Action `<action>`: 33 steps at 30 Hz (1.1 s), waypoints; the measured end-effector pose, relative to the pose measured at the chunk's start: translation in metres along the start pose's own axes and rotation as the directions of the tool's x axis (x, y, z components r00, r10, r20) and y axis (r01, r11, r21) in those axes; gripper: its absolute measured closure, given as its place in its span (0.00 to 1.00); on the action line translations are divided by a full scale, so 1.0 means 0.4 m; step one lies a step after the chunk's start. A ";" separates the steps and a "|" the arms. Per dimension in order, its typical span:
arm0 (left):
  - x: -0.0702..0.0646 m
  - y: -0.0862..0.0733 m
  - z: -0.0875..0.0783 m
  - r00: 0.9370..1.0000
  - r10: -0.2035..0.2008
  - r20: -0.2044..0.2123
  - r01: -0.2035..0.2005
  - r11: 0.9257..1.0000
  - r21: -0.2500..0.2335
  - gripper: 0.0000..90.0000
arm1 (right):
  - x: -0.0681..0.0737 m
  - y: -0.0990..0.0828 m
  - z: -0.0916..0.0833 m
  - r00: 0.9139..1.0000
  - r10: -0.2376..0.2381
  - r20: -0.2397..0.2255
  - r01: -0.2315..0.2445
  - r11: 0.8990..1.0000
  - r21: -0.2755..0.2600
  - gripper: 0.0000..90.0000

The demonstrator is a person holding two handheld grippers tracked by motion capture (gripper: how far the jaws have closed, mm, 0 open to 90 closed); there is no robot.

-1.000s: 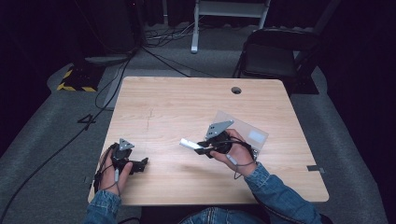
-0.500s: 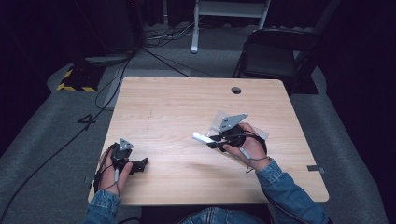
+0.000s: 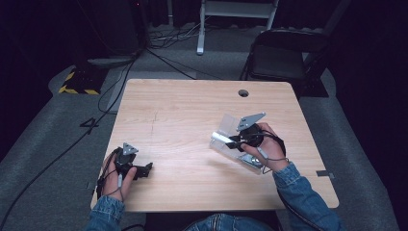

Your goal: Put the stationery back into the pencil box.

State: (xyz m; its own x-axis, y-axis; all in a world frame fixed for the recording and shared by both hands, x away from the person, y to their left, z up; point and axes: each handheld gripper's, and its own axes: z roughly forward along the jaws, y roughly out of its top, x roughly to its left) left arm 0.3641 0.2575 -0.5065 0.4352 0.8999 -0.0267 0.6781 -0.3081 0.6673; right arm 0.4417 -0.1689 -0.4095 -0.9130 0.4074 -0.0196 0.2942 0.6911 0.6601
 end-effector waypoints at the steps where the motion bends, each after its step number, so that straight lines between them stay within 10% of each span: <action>1: 0.000 0.000 0.000 1.000 0.000 0.000 0.000 1.000 0.000 0.00 | -0.005 -0.003 0.000 1.000 0.000 0.006 0.000 1.000 0.009 0.80; 33: 0.000 0.000 0.000 1.000 -0.001 0.005 0.001 1.000 0.002 0.00 | -0.071 -0.077 0.046 0.999 0.052 0.011 -0.053 0.972 0.228 0.80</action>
State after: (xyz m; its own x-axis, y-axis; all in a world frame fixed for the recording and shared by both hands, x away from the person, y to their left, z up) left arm 0.3643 0.2575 -0.5065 0.4378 0.8986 -0.0309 0.6793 -0.3081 0.6660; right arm 0.4638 -0.1908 -0.4430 -0.8935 0.4490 0.0062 0.3986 0.7866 0.4715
